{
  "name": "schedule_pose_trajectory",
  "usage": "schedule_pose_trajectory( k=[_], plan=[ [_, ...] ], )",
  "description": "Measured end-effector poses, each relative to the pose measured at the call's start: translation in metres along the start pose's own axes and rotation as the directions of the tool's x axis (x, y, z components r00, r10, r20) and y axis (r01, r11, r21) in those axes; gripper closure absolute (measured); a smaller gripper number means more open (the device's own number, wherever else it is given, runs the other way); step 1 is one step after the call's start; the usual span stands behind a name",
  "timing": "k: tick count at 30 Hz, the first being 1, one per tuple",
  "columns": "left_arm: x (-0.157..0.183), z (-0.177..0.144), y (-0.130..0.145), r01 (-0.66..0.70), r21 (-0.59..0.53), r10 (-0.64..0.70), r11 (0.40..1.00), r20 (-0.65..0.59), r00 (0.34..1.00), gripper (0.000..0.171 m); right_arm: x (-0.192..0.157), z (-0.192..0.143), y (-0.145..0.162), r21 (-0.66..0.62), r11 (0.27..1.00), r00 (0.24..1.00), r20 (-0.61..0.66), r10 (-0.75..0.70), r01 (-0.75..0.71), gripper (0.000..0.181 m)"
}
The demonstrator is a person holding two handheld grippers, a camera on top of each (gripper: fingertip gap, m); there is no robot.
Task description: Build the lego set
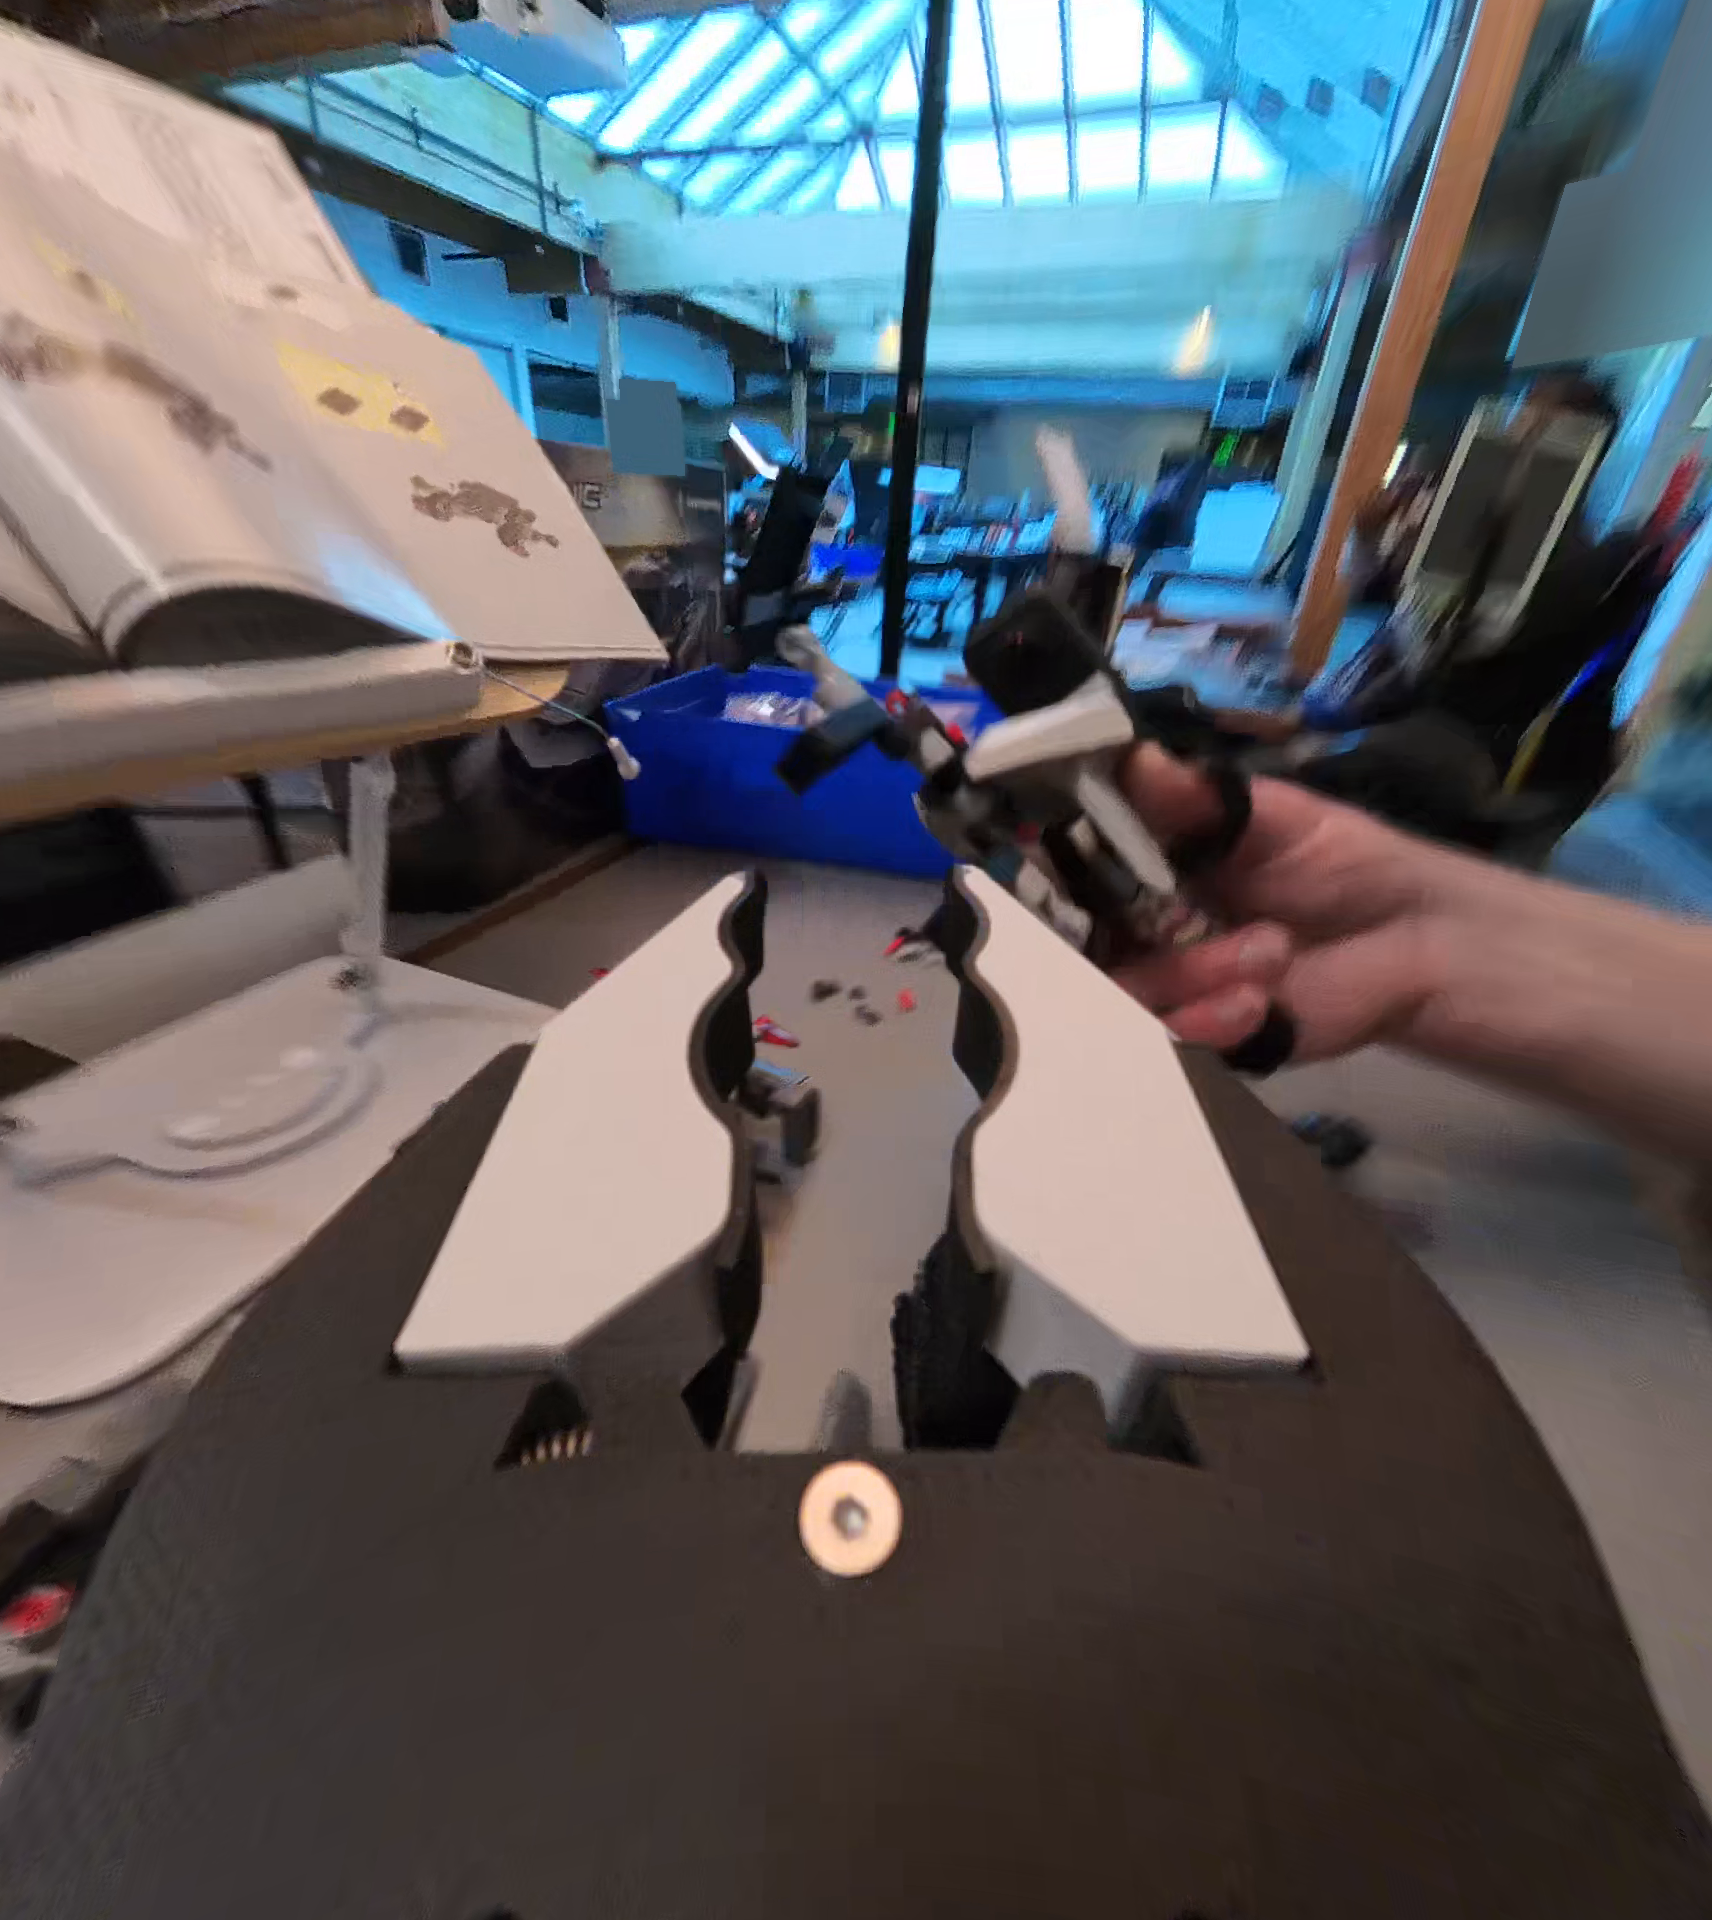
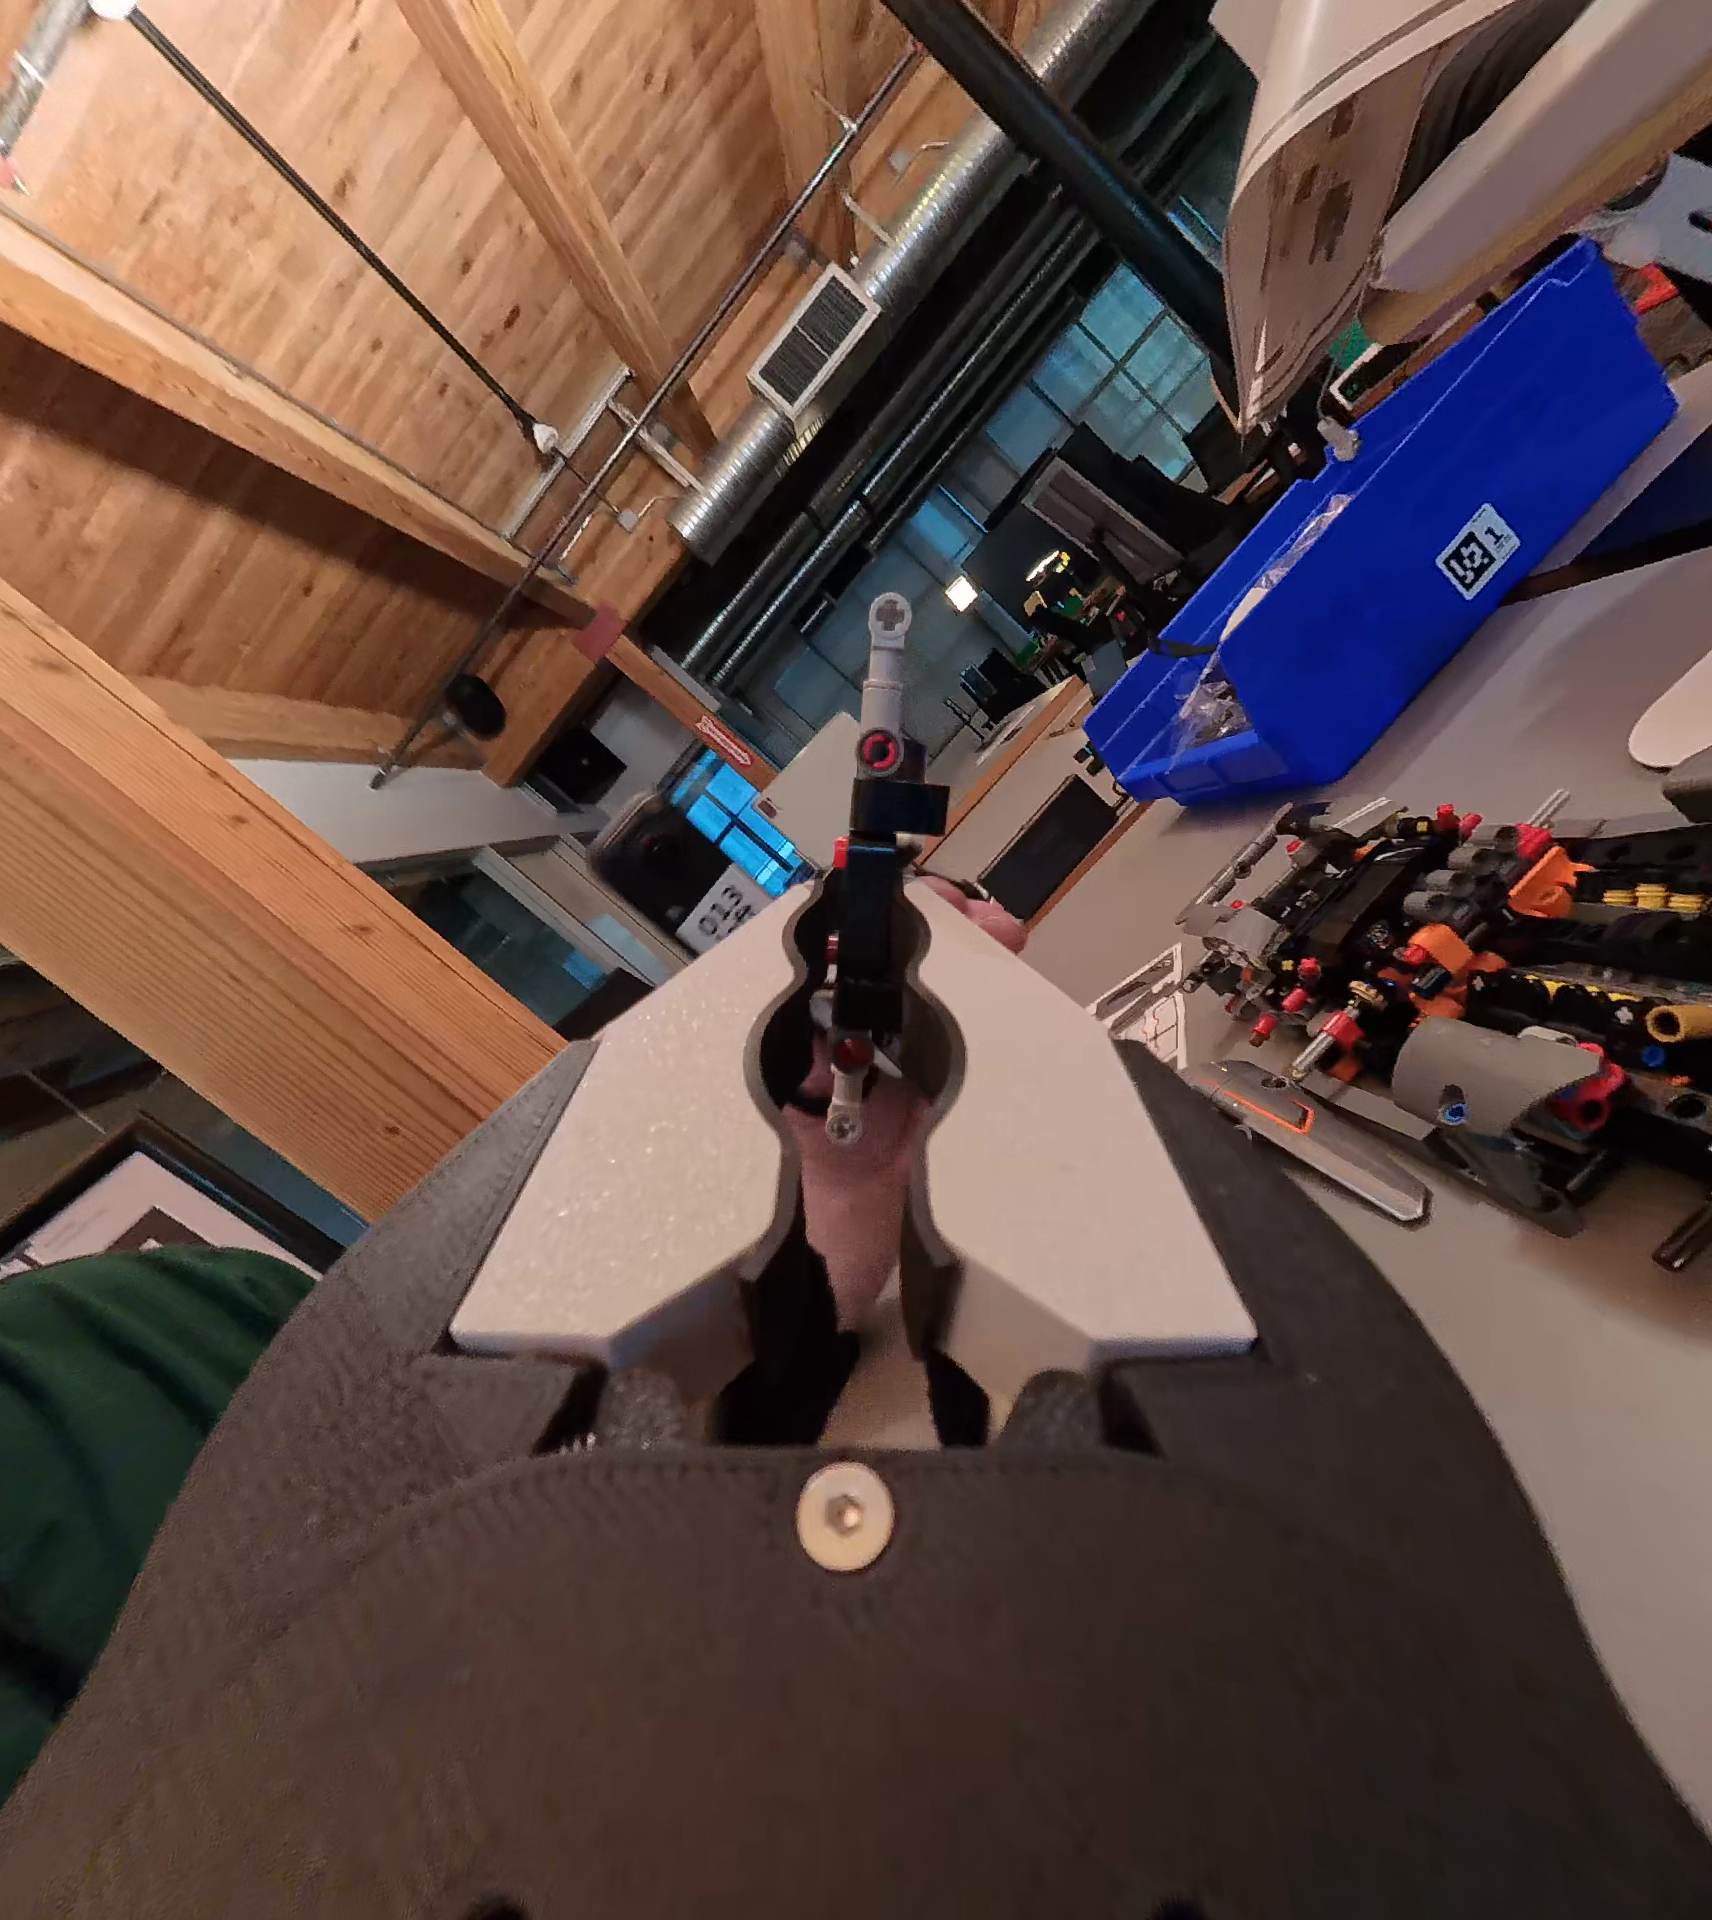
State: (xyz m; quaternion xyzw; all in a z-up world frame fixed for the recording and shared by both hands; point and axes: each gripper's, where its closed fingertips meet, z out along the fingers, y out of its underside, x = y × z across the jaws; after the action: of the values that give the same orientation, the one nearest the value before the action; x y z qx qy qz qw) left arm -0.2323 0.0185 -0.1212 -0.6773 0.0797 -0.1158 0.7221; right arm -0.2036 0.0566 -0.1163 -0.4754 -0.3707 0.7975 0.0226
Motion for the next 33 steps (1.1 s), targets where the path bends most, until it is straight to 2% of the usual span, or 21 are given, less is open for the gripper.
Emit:
schedule_pose_trajectory(
  k=[2, 4, 6, 8, 13, 17, 21, 28, 33],
  plan=[
    [0.013, 0.006, 0.008, -0.196, -0.079, 0.197, 0.977, 0.005, 0.98, 0.139, 0.001, -0.002, -0.001, 0.009, 1.0, 1.0, 0.005, 0.02, -0.02, 0.174],
    [0.017, 0.012, 0.016, -0.347, -0.151, 0.356, 0.926, 0.034, 0.934, 0.138, 0.001, -0.002, -0.001, 0.008, 0.999, 0.999, 0.01, 0.035, -0.035, 0.174],
    [0.022, 0.017, 0.021, -0.432, -0.19, 0.447, 0.882, 0.042, 0.894, 0.139, 0.001, -0.003, 0.0, 0.002, 0.999, 0.999, 0.018, 0.049, -0.049, 0.174],
    [0.025, 0.02, 0.024, -0.466, -0.2, 0.483, 0.862, 0.042, 0.875, 0.144, 0.002, -0.002, 0.003, -0.009, 0.998, 0.998, 0.011, 0.062, -0.062, 0.174],
    [0.027, 0.02, 0.021, -0.486, -0.185, 0.501, 0.854, 0.039, 0.865, 0.162, 0.005, 0.0, 0.006, -0.012, 0.996, 0.996, 0.019, 0.092, -0.091, 0.173],
    [0.028, 0.018, 0.019, -0.472, -0.175, 0.485, 0.864, 0.034, 0.874, 0.163, 0.005, 0.002, 0.005, -0.004, 0.996, 0.996, 0.019, 0.086, -0.086, 0.17],
    [0.028, 0.017, 0.015, -0.455, -0.164, 0.467, 0.875, 0.046, 0.883, 0.164, 0.002, 0.005, 0.002, -0.003, 0.997, 0.997, 0.015, 0.074, -0.074, 0.152],
    [0.03, 0.014, 0.011, -0.39, -0.128, 0.395, 0.912, 0.013, 0.919, 0.164, -0.006, 0.007, -0.001, 0.013, 0.991, 0.987, 0.097, 0.129, -0.131, 0.15],
    [0.033, 0.012, 0.008, -0.349, -0.096, 0.349, 0.932, -0.018, 0.937, 0.165, -0.011, 0.006, 0.0, 0.008, 0.985, 0.973, 0.155, 0.169, -0.173, 0.141]
  ],
)
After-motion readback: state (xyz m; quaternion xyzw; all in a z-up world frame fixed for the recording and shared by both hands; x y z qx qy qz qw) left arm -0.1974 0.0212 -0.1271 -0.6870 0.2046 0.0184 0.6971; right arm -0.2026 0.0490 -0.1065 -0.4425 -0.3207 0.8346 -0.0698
